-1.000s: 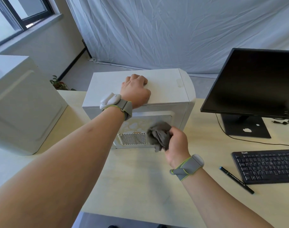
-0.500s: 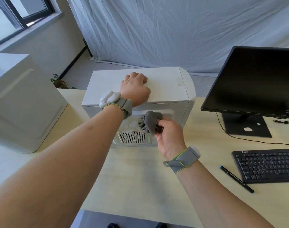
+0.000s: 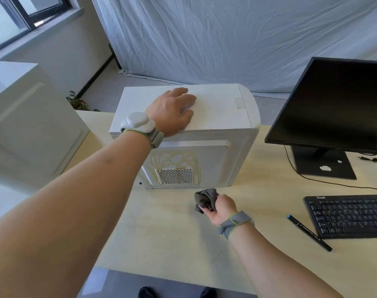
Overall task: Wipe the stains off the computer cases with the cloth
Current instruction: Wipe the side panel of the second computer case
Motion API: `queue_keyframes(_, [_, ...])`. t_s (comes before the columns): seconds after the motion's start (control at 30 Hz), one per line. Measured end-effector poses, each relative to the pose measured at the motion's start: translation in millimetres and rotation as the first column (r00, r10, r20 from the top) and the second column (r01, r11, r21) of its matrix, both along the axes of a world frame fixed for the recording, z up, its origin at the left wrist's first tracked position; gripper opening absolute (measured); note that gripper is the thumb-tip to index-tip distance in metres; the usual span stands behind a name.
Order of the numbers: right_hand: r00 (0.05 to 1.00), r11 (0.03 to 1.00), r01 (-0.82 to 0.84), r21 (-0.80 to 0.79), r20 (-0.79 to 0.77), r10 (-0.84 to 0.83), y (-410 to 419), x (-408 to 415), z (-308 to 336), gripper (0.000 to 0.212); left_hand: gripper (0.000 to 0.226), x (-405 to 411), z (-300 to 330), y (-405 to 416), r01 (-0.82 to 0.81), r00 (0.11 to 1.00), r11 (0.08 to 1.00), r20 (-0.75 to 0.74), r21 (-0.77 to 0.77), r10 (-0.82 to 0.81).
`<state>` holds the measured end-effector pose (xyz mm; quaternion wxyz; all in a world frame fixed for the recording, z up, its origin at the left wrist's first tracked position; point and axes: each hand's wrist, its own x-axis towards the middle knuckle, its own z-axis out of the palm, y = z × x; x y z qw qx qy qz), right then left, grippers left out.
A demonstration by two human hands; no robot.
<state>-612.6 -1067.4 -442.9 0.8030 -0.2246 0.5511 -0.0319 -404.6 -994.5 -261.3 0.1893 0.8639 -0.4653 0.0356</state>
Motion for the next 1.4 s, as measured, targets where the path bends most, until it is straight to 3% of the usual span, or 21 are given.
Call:
queue_keyframes(0.03, [0.996,0.996,-0.070,-0.054,-0.055,0.067,5,1,-3,0.039,0.046,4,-3,0,-0.009,1.000,1.000,-0.009,-0.023,0.009])
queue_keyframes(0.07, [0.936,0.897,-0.332,-0.291,-0.217,0.276,10,2,-17,0.045,0.050,6,-5,1,-0.029,0.999,0.999,-0.015,-0.034,0.029])
queue_keyframes(0.1, [0.895,0.804,-0.431,-0.410,-0.309,0.322,11,6,-31,0.052,0.052,8,-6,2,-0.045,0.999,0.998,-0.005,-0.042,0.045])
queue_keyframes(0.13, [0.937,0.873,-0.306,-0.380,-0.281,0.207,7,8,-42,0.056,0.054,6,-5,0,-0.049,0.999,0.997,0.010,-0.053,0.050])
queue_keyframes(0.17, [0.989,0.981,0.041,-0.191,-0.132,-0.067,8,22,-50,0.053,0.054,9,-5,2,-0.069,0.997,0.995,0.016,-0.068,0.071])
queue_keyframes(0.2, [0.980,0.981,0.188,-0.050,-0.056,-0.191,8,33,-56,0.042,0.053,11,-5,4,-0.084,0.996,0.993,0.014,-0.082,0.085])
queue_keyframes(0.23, [0.974,0.974,0.224,0.009,0.005,-0.224,8,33,-58,0.029,0.052,8,-5,2,-0.086,0.996,0.992,0.010,-0.092,0.087])
queue_keyframes(0.3, [0.973,0.975,0.224,0.005,0.051,-0.224,8,48,-60,0.011,0.050,9,-6,1,-0.100,0.995,0.991,-0.001,-0.089,0.100])
queue_keyframes(0.37, [0.993,0.992,0.117,-0.049,0.027,-0.116,11,53,-61,0.011,0.049,10,-7,1,-0.107,0.994,0.991,-0.007,-0.086,0.107])
queue_keyframes(0.53, [0.986,0.989,0.147,-0.018,0.083,-0.145,5,48,-46,0.016,0.056,10,-5,0,-0.117,0.993,0.991,-0.033,-0.060,0.116])
queue_keyframes(0.67, [0.937,0.958,0.279,0.061,0.200,-0.285,8,62,-7,0.028,0.064,8,-2,1,-0.116,0.991,0.991,-0.079,-0.061,0.111])
queue_keyframes(0.87, [0.829,0.959,0.279,0.048,0.492,-0.265,15,45,62,0.019,0.063,7,3,4,-0.086,0.991,0.995,-0.108,-0.047,0.080])
queue_keyframes(1.0, [0.764,0.948,0.318,0.012,0.589,-0.264,9,25,59,0.047,0.060,7,3,4,-0.092,0.990,0.995,-0.110,-0.035,0.088])
queue_keyframes(1.23, [0.747,0.883,0.465,0.055,0.511,-0.426,20,25,41,0.025,0.057,8,3,6,-0.086,0.990,0.995,-0.120,-0.041,0.080])
queue_keyframes(1.4, [0.903,0.913,0.397,-0.094,0.219,-0.370,33,27,-1,0.027,0.053,9,2,5,-0.095,0.989,0.994,-0.117,-0.056,0.088])
